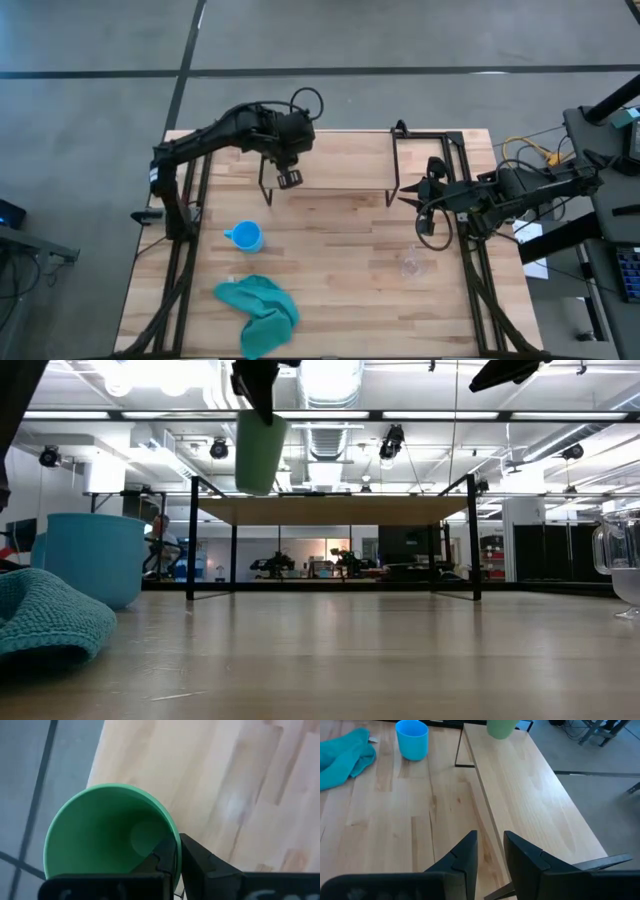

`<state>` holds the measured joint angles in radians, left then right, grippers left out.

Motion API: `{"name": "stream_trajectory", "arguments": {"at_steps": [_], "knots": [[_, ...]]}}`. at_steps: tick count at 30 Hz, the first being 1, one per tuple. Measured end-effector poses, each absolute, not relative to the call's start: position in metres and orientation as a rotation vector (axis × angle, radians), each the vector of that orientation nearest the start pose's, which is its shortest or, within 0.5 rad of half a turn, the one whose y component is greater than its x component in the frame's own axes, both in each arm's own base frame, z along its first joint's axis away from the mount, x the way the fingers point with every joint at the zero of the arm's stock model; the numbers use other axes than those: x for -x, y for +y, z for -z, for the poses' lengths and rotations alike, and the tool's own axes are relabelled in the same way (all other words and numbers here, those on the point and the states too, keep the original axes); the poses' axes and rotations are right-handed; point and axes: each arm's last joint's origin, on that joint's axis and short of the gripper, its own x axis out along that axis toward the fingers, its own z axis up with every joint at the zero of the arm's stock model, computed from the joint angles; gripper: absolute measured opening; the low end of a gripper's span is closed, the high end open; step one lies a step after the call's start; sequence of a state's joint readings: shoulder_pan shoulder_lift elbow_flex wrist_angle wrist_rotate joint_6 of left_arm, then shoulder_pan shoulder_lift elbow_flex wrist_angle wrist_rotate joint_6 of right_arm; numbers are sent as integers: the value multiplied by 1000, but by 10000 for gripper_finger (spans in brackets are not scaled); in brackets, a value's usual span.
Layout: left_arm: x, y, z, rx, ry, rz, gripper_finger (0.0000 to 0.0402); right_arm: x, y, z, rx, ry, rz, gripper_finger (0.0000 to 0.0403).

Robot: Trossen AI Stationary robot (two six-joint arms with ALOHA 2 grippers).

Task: Stack small to large cups/mugs on shelf
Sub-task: Put the green cup on the shelf

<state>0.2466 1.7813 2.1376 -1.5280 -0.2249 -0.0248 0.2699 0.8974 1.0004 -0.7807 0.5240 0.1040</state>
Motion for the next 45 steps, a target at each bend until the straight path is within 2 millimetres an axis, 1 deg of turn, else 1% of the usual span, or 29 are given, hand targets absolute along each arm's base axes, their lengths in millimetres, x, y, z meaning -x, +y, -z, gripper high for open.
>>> {"name": "stream_trajectory", "arguments": {"at_steps": [4,13,19,25,36,38,45], "knots": [[-308,94,-415,109,1163,-464,0,-163,30,-336,163,612,276,89],[-315,98,-416,147,1081,-424,0,-163,30,-336,163,613,276,89],[-315,100,-412,152,1100,-427,0,-163,30,-337,163,612,276,89],[-317,103,-397,158,1152,-433,0,-163,30,-336,163,613,276,89],[-318,104,-394,170,1143,-422,1,-163,30,-336,163,613,276,89],[-318,104,-394,184,1143,-402,7,-163,30,-336,163,612,276,89],[-319,104,-392,186,1154,-388,51,-163,30,-336,163,613,276,89]]}}
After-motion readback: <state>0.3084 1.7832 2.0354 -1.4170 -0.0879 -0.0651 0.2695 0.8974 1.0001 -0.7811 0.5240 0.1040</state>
